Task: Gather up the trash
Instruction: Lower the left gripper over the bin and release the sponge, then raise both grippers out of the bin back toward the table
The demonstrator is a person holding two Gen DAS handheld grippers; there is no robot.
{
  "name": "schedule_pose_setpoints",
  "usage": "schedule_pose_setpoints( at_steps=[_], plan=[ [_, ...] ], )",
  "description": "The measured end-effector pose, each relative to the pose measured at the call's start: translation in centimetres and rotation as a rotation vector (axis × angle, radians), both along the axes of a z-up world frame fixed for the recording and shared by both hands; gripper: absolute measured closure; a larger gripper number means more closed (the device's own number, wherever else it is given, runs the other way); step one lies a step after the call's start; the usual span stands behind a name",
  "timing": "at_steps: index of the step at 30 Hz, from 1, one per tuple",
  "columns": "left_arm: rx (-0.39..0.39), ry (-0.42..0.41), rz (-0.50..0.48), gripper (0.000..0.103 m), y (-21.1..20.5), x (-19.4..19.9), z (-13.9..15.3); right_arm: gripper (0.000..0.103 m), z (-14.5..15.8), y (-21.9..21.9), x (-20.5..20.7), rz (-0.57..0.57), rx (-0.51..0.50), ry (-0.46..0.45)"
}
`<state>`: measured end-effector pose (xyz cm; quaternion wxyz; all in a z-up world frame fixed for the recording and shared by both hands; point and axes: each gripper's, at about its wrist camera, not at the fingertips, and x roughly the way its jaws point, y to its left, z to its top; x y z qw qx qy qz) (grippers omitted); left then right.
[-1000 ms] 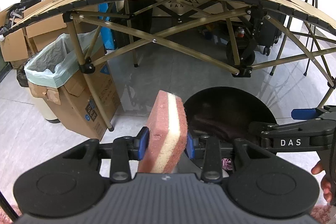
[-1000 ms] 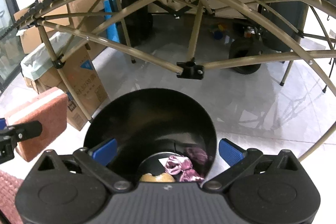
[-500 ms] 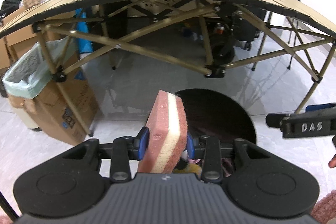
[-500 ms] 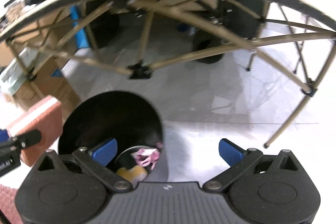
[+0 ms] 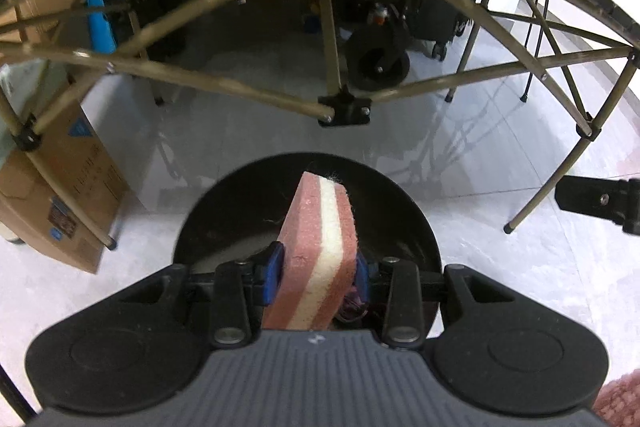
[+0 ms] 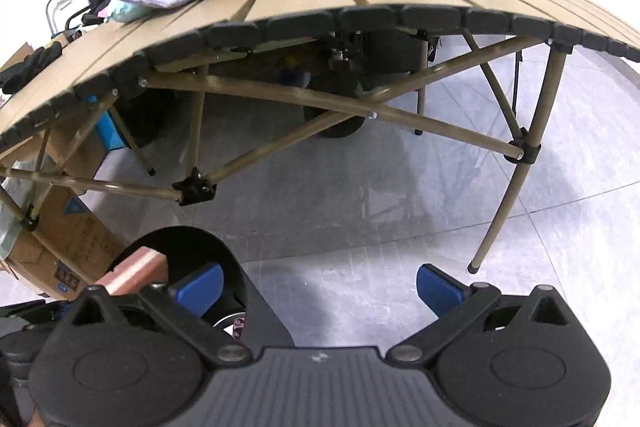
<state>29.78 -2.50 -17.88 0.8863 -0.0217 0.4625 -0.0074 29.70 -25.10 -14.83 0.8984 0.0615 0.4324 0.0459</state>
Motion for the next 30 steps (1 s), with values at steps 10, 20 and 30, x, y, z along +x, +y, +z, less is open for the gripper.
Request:
schedule_pose_setpoints(
  at_steps=[10,20,30],
  plan=[
    [0.039,0.004,0.055,0.000,0.9,-0.3,0.5,0.000,-0.6,0.3,0.3,0.001,-0.004,0.010],
    [0.033,0.020,0.066,0.000,1.2,-0.5,0.5,0.000,-0.8,0.5,0.3,0.013,-0.006,0.020],
    [0.040,0.020,0.072,0.000,1.2,-0.7,0.7,0.000,-1.0,0.8,0.2,0.027,-0.005,0.026]
  ],
)
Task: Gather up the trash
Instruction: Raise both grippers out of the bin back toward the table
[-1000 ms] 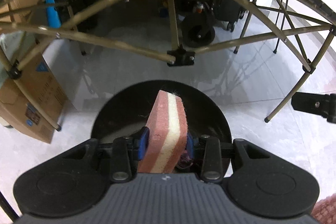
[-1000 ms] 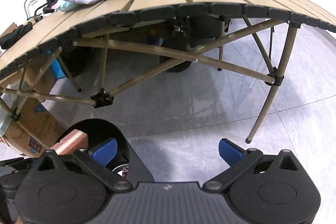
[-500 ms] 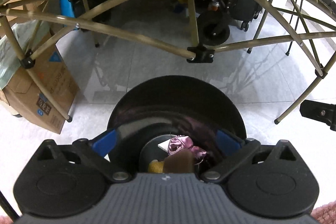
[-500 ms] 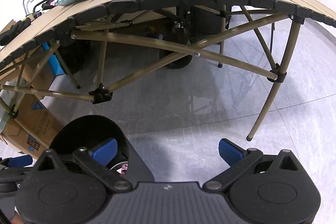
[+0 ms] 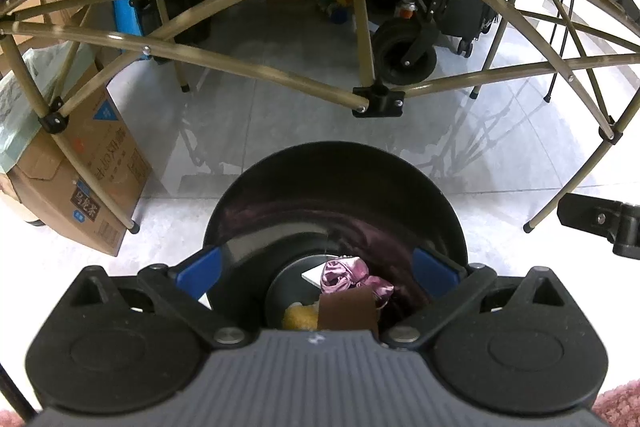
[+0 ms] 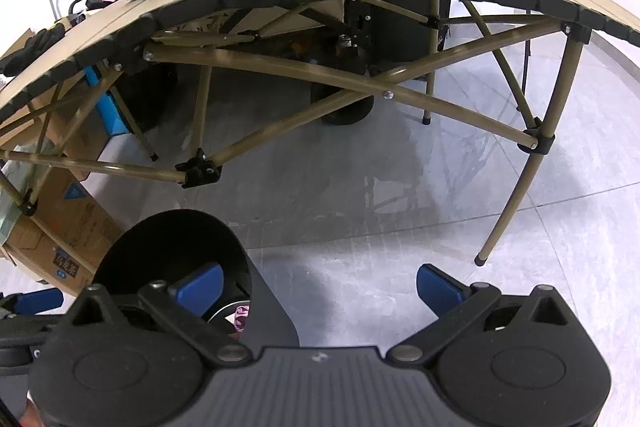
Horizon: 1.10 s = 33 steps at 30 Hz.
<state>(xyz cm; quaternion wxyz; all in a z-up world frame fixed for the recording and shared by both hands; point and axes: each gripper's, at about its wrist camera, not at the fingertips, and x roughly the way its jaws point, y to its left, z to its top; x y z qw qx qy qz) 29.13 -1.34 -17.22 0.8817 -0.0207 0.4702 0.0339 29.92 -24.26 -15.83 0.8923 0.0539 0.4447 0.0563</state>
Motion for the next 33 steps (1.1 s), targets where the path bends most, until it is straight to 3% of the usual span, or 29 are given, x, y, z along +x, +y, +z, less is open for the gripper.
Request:
schedule_pose_setpoints(
  at_steps=[21,33],
  plan=[
    [0.085,-0.274,-0.028,0.000,-0.3,-4.3,6.6,0.000,4.9,0.7,-3.1,0.085,0.068,-0.153],
    [0.145,-0.450,-0.020,0.000,-0.7,-5.5,10.2,0.000,9.2,0.0,-4.7,0.131,0.116,-0.323]
  ],
)
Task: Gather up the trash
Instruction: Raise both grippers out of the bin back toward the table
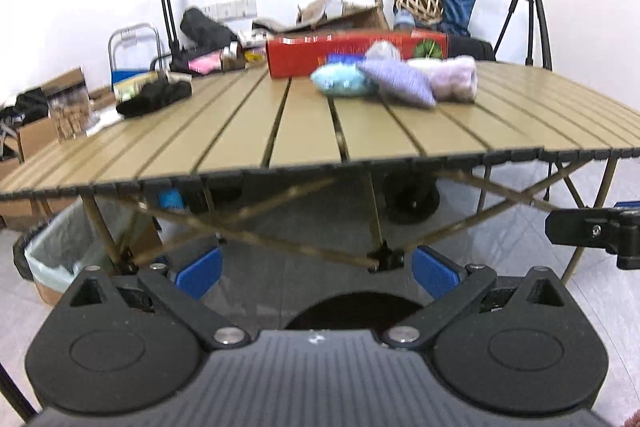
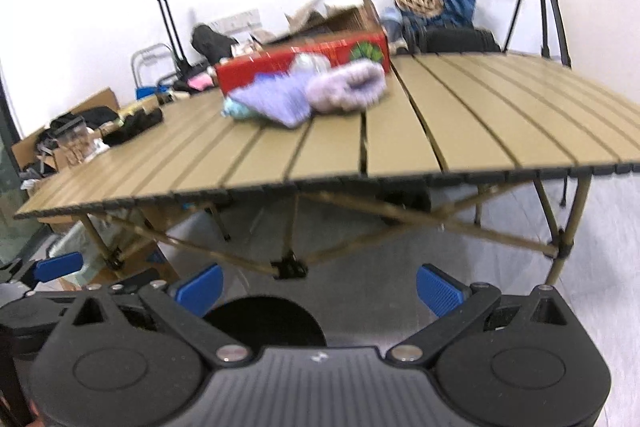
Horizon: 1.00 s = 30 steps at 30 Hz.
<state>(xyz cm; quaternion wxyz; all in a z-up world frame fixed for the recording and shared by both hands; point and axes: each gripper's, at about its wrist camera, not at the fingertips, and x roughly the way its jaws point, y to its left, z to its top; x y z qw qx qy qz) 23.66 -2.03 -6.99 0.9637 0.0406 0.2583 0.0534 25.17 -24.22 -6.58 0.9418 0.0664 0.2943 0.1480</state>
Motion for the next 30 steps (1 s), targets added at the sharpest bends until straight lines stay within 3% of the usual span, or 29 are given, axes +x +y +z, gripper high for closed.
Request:
schedule_pose_setpoints(
  at_steps=[15,30],
  plan=[
    [-0.007,-0.172,-0.019,0.000,-1.2,1.2,4.0,0.000,4.7,1.3,0.1,0.025,-0.081,-0.306],
    [-0.041,-0.187,0.025,0.000,-0.7,6.8,5.4,0.000,5.9,0.0,6.1,-0.099,-0.020,-0.326]
  ],
)
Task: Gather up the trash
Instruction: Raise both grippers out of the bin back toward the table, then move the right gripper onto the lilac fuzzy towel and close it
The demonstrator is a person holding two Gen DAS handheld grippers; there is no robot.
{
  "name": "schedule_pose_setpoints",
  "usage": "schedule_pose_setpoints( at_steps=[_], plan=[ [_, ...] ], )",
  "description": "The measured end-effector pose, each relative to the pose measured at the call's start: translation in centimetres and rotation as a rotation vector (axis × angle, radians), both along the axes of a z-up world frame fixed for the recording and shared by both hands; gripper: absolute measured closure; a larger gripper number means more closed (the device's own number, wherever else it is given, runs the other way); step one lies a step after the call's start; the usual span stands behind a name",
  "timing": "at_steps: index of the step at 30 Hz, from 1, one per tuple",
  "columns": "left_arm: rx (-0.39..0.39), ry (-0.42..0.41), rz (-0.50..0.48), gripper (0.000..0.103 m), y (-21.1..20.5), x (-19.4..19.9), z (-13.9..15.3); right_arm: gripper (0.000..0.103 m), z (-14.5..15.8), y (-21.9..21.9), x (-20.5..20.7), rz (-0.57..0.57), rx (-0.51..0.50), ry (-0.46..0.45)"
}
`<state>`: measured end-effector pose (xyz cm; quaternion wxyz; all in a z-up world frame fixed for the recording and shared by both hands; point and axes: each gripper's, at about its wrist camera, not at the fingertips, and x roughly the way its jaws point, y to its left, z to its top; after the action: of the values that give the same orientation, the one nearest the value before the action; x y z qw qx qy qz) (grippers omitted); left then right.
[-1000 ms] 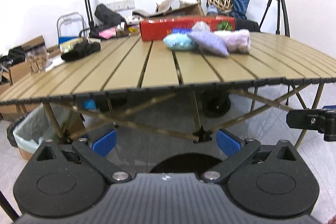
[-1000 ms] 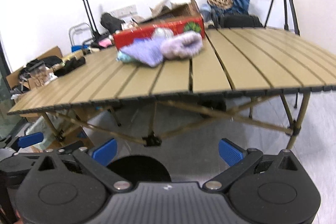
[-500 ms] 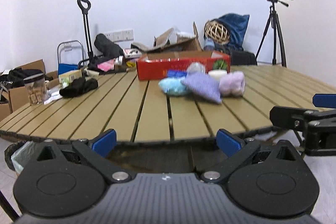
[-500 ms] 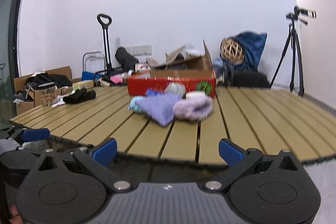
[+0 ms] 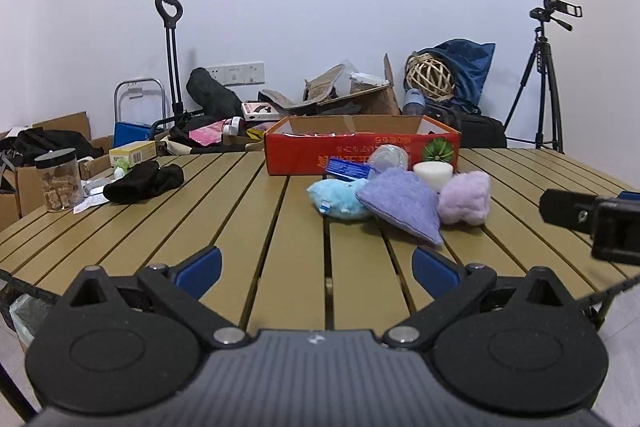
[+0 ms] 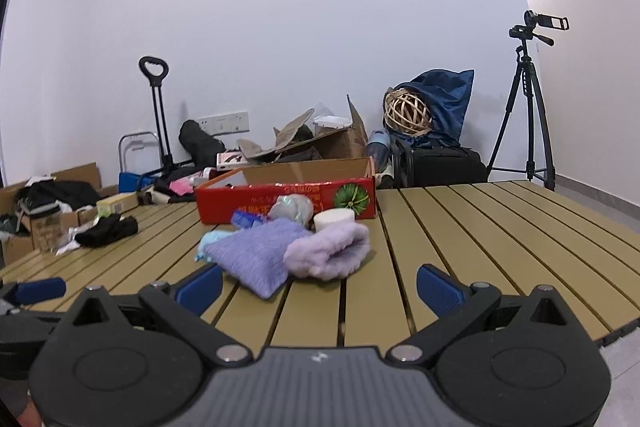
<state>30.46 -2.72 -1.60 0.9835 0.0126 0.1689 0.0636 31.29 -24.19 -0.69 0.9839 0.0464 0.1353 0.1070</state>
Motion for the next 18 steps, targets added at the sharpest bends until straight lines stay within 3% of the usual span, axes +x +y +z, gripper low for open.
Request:
schedule_pose_setpoints(
  at_steps=[10,18],
  plan=[
    [-0.007,0.005,0.036,0.000,1.4,4.3,0.5,0.000,-0.6,2.2,6.2,-0.028,-0.104,0.020],
    [-0.001,0.014,0.055,0.000,2.9,7.4,0.6,0.000,-2.0,4.1,10.6,-0.047,-0.100,0.083]
  ],
)
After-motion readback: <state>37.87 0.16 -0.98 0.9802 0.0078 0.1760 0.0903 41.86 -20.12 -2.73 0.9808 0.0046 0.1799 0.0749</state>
